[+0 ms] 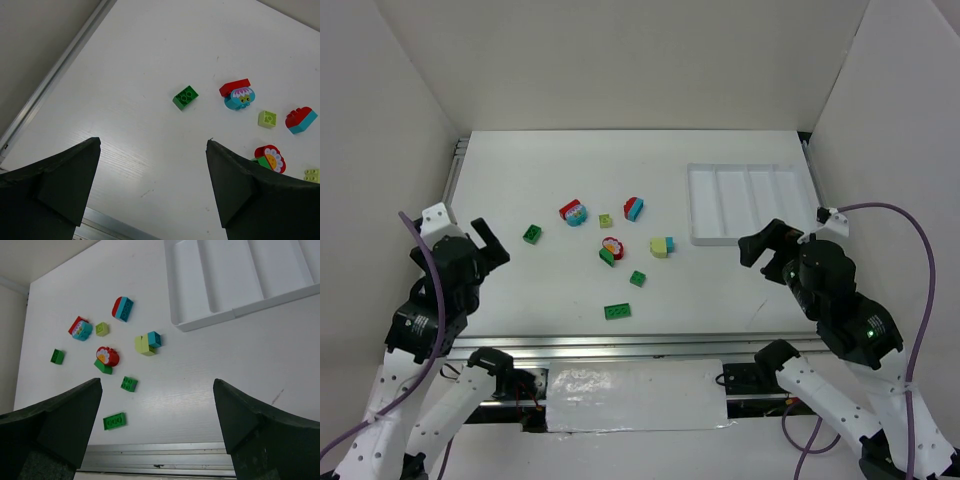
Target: Sort the legos into containers by color
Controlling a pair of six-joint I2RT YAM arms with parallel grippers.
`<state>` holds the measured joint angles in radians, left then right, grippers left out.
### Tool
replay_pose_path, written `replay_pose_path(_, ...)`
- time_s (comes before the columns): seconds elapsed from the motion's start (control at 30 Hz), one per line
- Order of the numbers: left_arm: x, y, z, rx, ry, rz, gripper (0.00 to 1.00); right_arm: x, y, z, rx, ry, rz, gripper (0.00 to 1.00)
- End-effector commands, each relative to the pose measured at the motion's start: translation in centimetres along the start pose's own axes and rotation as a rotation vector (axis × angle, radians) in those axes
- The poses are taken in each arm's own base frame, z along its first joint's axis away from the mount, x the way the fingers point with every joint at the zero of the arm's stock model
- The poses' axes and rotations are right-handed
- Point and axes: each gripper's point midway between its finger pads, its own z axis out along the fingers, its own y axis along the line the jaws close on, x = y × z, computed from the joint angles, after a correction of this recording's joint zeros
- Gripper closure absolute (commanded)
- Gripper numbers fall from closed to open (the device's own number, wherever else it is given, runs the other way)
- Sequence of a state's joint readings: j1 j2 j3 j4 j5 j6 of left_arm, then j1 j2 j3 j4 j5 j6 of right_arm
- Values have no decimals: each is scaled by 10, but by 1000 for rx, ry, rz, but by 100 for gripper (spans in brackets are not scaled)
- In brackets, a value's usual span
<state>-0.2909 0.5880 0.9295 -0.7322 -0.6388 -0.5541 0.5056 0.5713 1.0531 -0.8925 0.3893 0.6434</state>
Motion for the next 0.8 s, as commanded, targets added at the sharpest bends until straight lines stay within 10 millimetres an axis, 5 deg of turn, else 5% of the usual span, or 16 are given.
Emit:
replay_pose_path(0.0, -17, -2, -5, 9, -55, -48, 0, -7, -1, -3, 13, -24, 28, 0)
replay_pose_path(0.17, -17, -5, -5, 21, -47, -46, 0, -2, 26, -2, -117, 16, 55, 0)
replay_pose_path(0.3, -17, -7, -7, 44, -52, -50, 0, 19, 59, 26, -200, 128, 103, 0)
replay_pose_path(0.4, -16, -9, -6, 52, -49, -45, 1, 66, 82, 65, -140, 269, 116, 0)
replay_pose_path(0.57, -13, -14, -2, 65, -32, -26, 1, 119, 124, 86, 38, 283, -56, 0)
replay_pose_path(0.6, -12, -14, -2, 64, -30, -25, 1, 147, 126, 101, 108, 314, -120, 0)
replay_pose_path(0.77, -13, -17, -4, 83, -31, -23, 1, 206, 146, 140, 153, 407, -187, 1)
